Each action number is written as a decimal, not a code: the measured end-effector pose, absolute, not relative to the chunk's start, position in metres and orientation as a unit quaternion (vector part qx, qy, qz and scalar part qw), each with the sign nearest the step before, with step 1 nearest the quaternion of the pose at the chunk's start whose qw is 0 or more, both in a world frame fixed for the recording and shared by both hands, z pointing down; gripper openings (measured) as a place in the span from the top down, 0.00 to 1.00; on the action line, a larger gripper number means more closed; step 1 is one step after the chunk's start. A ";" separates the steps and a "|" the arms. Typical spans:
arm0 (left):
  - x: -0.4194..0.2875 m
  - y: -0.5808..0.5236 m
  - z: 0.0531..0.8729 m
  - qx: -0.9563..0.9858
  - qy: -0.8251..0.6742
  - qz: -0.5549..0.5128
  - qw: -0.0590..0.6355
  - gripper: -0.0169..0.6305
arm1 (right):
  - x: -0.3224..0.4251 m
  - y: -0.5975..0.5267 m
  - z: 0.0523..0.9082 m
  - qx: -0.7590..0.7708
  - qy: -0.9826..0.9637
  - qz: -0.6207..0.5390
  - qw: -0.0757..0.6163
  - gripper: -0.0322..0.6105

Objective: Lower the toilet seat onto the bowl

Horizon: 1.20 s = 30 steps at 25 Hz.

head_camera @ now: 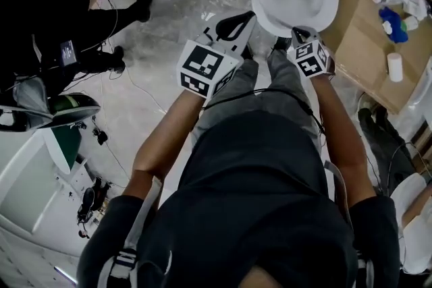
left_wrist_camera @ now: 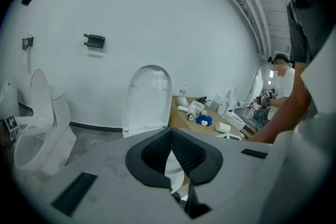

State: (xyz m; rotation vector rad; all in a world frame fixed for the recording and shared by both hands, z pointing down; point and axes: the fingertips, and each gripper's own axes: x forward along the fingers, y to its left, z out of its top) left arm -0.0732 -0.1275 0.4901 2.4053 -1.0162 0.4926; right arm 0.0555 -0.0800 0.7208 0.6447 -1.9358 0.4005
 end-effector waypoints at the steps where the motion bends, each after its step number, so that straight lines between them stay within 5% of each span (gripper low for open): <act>1: -0.075 -0.128 0.492 0.878 -0.371 0.181 0.241 0.97 | 0.056 -0.078 0.726 0.265 -0.801 0.169 0.510 0.94; 30: -0.153 -0.143 0.581 0.837 -0.400 0.212 0.308 0.97 | 0.039 -0.015 0.876 0.121 -0.738 0.261 0.611 0.94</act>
